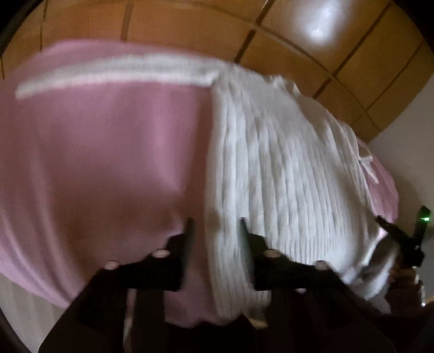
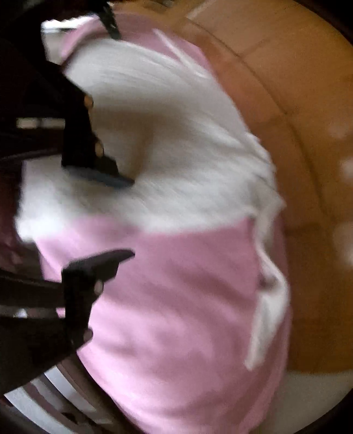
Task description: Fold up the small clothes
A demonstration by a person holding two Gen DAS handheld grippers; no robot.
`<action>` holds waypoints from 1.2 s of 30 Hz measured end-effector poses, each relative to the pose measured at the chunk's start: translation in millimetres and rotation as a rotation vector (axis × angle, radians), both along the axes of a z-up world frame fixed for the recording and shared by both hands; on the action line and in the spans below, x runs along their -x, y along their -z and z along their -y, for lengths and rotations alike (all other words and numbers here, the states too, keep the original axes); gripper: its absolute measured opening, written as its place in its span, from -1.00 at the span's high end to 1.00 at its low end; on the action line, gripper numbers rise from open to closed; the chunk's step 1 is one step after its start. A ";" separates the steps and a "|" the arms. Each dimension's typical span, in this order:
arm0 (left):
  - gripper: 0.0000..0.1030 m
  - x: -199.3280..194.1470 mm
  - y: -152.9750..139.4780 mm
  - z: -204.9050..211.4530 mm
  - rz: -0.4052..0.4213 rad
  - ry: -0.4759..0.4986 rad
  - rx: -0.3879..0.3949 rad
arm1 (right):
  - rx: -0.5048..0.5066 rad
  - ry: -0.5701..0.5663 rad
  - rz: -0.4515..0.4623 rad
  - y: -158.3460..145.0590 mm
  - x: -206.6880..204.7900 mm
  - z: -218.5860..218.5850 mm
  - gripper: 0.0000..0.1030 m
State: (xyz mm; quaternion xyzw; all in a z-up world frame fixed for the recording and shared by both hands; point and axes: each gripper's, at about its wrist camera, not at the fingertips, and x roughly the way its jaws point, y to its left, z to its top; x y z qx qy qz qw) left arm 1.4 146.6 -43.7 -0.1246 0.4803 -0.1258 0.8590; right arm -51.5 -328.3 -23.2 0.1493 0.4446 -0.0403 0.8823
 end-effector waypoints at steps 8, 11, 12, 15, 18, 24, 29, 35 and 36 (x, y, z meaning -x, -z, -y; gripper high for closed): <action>-0.13 -51.1 -7.4 62.9 0.085 0.030 -0.010 | 0.318 0.247 0.064 1.0 -58.9 79.2 -0.19; -0.13 -65.7 -4.5 90.6 0.098 0.061 -0.038 | 0.388 0.246 0.056 11.2 -89.0 98.0 -0.19; -0.13 -69.8 -3.9 98.7 0.104 0.068 -0.053 | 0.410 0.242 0.048 15.6 -101.6 103.1 -0.19; -0.13 -83.5 0.2 121.1 0.121 0.093 -0.107 | 0.435 0.226 0.014 28.6 -129.8 115.7 -0.19; -0.13 -96.7 5.8 132.6 0.129 0.098 -0.159 | 0.458 0.210 -0.029 38.9 -156.2 126.7 -0.18; -0.26 -114.2 17.5 136.6 0.114 0.080 -0.159 | 0.469 0.205 -0.055 40.8 -186.1 153.4 0.29; -0.30 -113.5 20.3 138.9 0.138 0.089 -0.174 | 0.501 0.174 -0.080 27.8 -178.6 149.4 0.83; -0.30 -113.3 19.7 134.4 0.151 0.115 -0.148 | 0.471 0.120 -0.082 -30.6 -130.6 145.0 0.84; -0.30 -113.9 19.1 133.1 0.153 0.123 -0.145 | 0.469 0.099 -0.085 -40.6 -123.2 142.2 0.85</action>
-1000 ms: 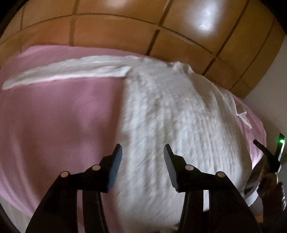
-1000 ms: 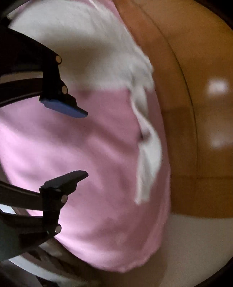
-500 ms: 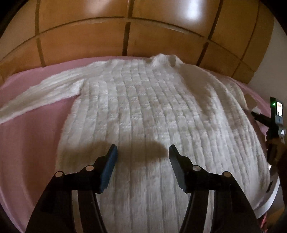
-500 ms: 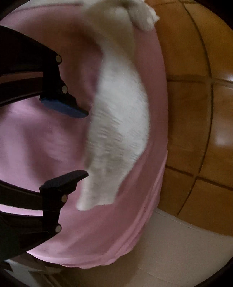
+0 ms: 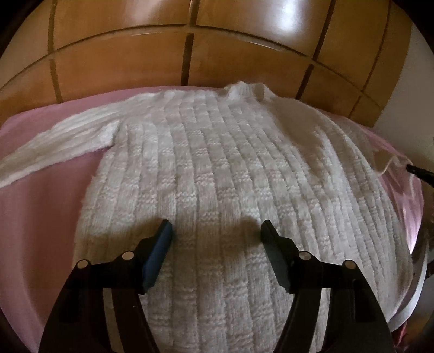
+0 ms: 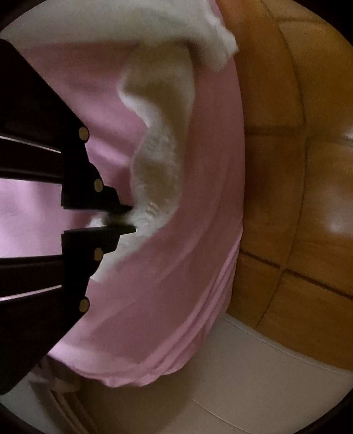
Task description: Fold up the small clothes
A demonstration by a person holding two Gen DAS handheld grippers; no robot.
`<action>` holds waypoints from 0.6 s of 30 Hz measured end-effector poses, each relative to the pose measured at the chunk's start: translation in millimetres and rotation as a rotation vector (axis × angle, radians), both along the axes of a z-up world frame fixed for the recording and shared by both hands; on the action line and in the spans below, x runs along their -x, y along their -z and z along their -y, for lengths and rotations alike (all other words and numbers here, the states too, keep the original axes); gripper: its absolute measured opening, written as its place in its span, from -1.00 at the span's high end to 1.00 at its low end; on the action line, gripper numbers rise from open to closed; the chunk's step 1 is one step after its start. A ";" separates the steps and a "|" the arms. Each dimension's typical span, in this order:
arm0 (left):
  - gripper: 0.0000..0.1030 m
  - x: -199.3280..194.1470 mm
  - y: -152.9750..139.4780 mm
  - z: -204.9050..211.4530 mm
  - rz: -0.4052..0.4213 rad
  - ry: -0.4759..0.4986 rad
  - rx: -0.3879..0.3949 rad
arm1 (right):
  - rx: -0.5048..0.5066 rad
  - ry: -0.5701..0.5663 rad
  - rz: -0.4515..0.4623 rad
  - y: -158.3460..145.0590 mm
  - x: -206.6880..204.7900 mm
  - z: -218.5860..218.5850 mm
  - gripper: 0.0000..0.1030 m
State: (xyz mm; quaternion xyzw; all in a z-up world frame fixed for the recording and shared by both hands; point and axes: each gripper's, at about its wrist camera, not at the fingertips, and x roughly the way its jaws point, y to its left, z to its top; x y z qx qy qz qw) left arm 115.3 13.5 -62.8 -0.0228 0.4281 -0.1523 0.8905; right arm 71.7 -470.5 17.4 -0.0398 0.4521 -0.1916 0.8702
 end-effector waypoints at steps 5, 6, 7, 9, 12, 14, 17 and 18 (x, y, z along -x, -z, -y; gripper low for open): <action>-0.30 -6.2 0.7 -6.2 0.006 0.002 0.029 | 0.039 -0.117 -0.048 -47.8 42.4 -27.0 0.86; -0.30 -7.2 1.4 -6.8 0.007 0.000 0.034 | 0.047 -0.139 -0.059 -57.1 49.4 -33.0 0.86; -0.30 -8.2 2.2 -8.0 0.006 0.000 0.039 | 0.049 -0.153 -0.064 -61.2 47.1 -32.0 0.86; -0.30 -9.2 3.9 -8.3 0.007 -0.001 0.046 | 0.038 -0.190 -0.070 -72.8 57.4 -41.2 0.86; -0.30 -11.0 6.5 -7.7 0.009 0.004 0.048 | 0.013 -0.203 -0.067 -89.1 59.9 -41.2 0.86; -0.30 -11.0 6.9 -8.4 0.008 0.005 0.049 | -0.017 -0.182 -0.055 -95.3 53.6 -26.4 0.86; -0.35 -14.2 7.4 -6.5 0.004 0.010 0.048 | -0.069 -0.100 -0.040 -98.6 37.0 12.3 0.87; -0.36 -14.2 7.6 -5.7 0.003 0.008 0.045 | -0.093 -0.063 -0.035 -97.5 27.7 30.1 0.87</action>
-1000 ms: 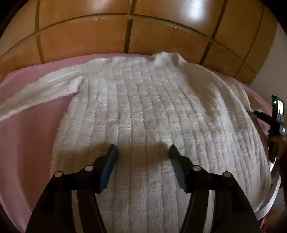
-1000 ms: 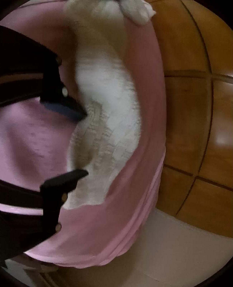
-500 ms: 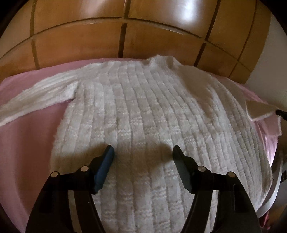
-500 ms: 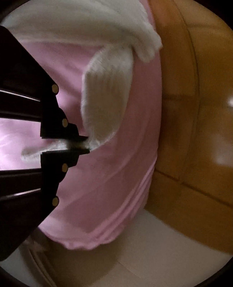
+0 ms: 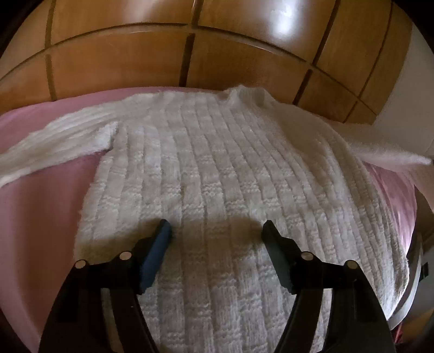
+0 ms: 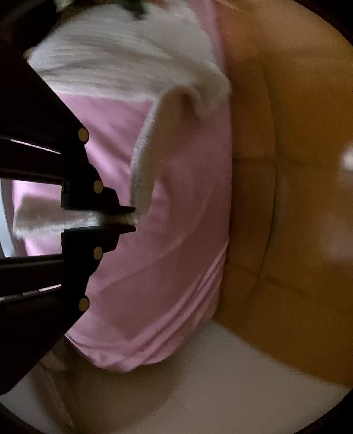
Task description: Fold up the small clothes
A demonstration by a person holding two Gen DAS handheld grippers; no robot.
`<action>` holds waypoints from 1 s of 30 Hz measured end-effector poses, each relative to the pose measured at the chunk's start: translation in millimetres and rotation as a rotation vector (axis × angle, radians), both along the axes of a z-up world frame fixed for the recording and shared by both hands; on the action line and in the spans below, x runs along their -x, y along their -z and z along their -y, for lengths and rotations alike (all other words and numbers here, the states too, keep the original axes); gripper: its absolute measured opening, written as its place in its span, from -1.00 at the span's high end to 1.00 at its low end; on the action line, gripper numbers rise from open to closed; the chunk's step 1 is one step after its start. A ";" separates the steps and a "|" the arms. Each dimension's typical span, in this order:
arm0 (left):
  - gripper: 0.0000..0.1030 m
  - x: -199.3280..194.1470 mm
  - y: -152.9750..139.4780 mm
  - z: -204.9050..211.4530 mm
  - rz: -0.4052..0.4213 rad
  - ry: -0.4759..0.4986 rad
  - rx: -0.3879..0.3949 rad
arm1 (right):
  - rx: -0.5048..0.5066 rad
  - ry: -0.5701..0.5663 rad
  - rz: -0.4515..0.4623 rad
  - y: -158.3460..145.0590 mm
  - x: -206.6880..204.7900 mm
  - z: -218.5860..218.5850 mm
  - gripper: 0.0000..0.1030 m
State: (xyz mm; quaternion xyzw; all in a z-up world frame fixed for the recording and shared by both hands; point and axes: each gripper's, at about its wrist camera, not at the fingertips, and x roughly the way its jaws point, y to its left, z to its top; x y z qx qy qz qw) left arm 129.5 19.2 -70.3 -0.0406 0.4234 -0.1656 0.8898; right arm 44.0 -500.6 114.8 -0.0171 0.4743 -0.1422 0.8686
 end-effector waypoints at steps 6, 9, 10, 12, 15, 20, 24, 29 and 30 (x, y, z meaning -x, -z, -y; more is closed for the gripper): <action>-0.43 -2.3 -1.0 7.4 -0.001 0.003 -0.038 | -0.038 0.202 -0.027 23.0 -77.3 92.0 0.86; -0.44 -2.1 0.1 8.2 -0.002 -0.002 -0.043 | -0.044 0.302 -0.052 40.1 -112.5 121.4 0.73; -0.44 -2.4 0.1 8.8 -0.002 -0.004 -0.047 | -0.045 0.341 -0.042 42.0 -117.3 128.3 0.50; -0.44 -2.2 -0.3 9.0 -0.001 -0.004 -0.051 | -0.049 0.442 0.020 45.0 -124.4 144.2 -0.36; -0.44 -1.7 -1.7 8.0 -0.004 -0.004 -0.050 | -0.061 0.477 0.095 47.8 -120.1 142.7 -0.43; -0.44 6.3 -14.7 -11.9 -0.001 -0.031 -0.029 | -0.230 0.225 0.052 81.9 -93.2 75.4 -0.43; -0.44 20.2 -27.4 -50.1 0.020 -0.104 -0.017 | -0.415 0.020 0.020 106.9 -52.5 1.1 -0.43; -0.44 49.3 -22.1 -106.9 -0.017 -0.201 0.009 | -0.630 -0.176 -0.038 133.9 -0.2 -86.5 -0.40; -0.44 56.5 -17.8 -116.5 -0.037 -0.210 0.031 | -0.638 -0.193 -0.056 139.2 7.7 -97.5 -0.39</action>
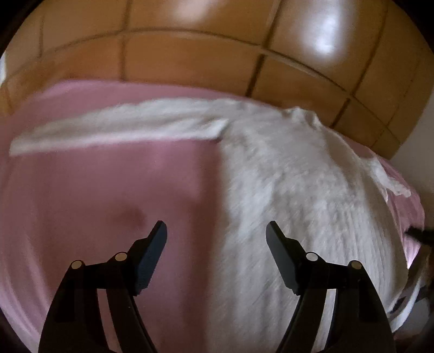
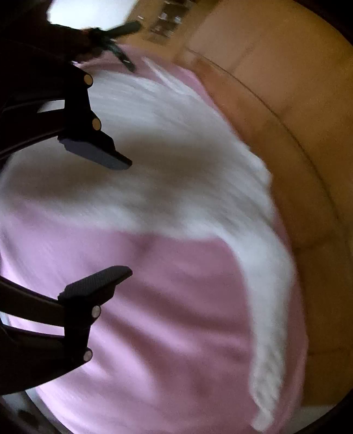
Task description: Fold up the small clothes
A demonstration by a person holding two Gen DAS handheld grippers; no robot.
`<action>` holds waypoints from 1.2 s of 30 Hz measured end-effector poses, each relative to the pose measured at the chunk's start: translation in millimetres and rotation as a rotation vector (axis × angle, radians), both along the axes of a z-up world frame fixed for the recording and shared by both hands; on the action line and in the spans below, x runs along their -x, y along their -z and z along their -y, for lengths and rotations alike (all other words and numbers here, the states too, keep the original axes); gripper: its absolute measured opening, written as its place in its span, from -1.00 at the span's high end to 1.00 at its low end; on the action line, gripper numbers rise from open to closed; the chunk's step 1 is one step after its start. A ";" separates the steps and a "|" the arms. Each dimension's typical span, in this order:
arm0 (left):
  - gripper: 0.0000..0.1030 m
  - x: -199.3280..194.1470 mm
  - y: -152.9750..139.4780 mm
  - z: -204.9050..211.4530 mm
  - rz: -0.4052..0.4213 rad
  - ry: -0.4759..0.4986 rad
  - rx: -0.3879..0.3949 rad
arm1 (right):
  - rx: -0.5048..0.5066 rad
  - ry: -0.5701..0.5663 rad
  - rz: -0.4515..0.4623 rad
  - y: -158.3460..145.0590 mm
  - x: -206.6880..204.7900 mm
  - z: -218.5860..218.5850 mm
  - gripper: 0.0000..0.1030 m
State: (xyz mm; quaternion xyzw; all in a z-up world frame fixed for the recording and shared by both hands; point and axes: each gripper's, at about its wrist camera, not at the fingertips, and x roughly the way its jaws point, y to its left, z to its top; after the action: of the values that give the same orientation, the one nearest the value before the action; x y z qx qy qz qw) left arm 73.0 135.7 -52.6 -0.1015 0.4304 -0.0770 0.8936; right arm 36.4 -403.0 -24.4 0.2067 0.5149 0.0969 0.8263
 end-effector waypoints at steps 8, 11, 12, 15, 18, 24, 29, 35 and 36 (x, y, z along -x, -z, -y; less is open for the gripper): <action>-0.28 51.7 24.2 -13.1 -0.061 0.069 0.181 | -0.033 -0.026 -0.082 26.6 47.4 -44.3 0.27; 0.82 53.5 28.1 -3.2 -0.090 0.141 0.201 | 0.009 -0.049 -0.079 19.6 42.2 -52.6 0.76; 0.82 53.9 26.8 -3.0 -0.085 0.141 0.196 | 0.024 -0.050 -0.070 18.9 40.2 -55.7 0.77; 0.87 70.4 11.1 -3.1 -0.029 0.173 0.158 | 0.044 -0.045 0.017 -9.7 46.0 -67.2 0.79; 0.89 87.6 9.4 -12.2 -0.038 0.177 0.159 | 0.043 -0.055 0.080 -27.7 65.2 -65.5 0.80; 0.87 91.5 29.0 -9.6 -0.118 0.170 0.130 | 0.084 -0.038 -0.077 31.8 75.9 -69.4 0.77; 0.10 73.9 0.8 -3.7 -0.050 0.131 0.078 | -0.002 0.104 -0.001 23.1 70.7 -34.4 0.12; -0.22 31.9 -19.3 32.3 0.062 0.108 0.086 | -0.015 0.397 0.063 26.2 40.6 53.6 0.11; -0.22 25.0 -20.1 41.8 0.069 0.115 0.080 | -0.022 0.438 0.065 28.4 34.0 65.2 0.12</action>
State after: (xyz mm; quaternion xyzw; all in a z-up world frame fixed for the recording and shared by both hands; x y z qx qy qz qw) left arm 48.1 93.9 -32.5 -0.1093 0.4012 -0.1488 0.8972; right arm 2.4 -468.2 -52.8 0.3195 0.4298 -0.0729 0.8414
